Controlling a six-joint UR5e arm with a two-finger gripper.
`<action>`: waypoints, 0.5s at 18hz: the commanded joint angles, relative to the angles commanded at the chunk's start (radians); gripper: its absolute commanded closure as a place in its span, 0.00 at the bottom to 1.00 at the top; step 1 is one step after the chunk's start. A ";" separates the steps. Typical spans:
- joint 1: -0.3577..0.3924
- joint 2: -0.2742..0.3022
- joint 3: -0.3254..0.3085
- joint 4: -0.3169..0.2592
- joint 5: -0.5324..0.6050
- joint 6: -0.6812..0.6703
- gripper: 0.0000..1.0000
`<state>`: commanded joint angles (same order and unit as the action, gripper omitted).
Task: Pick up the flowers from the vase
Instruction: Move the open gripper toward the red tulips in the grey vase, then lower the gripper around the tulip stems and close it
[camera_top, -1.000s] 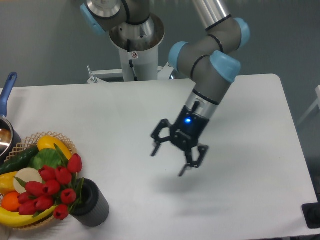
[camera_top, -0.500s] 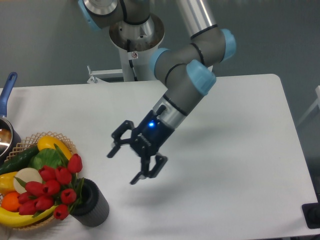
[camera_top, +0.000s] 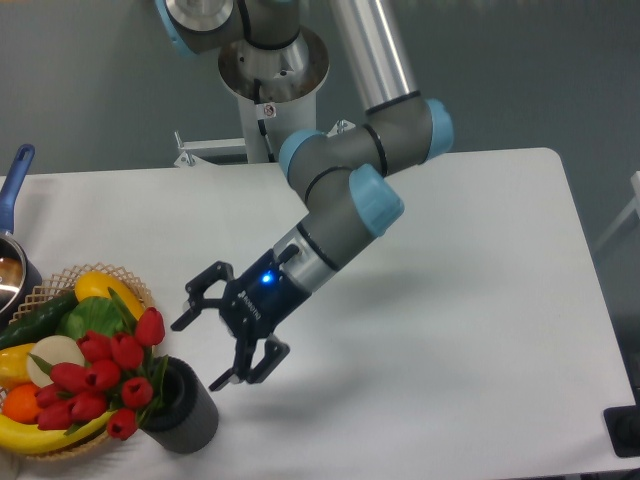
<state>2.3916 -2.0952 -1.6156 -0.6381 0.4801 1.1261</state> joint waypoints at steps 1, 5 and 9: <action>-0.011 -0.018 0.029 0.000 0.000 -0.034 0.00; -0.038 -0.045 0.074 0.000 0.002 -0.094 0.00; -0.060 -0.049 0.069 0.000 0.002 -0.095 0.00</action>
<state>2.3317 -2.1445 -1.5462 -0.6381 0.4817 1.0309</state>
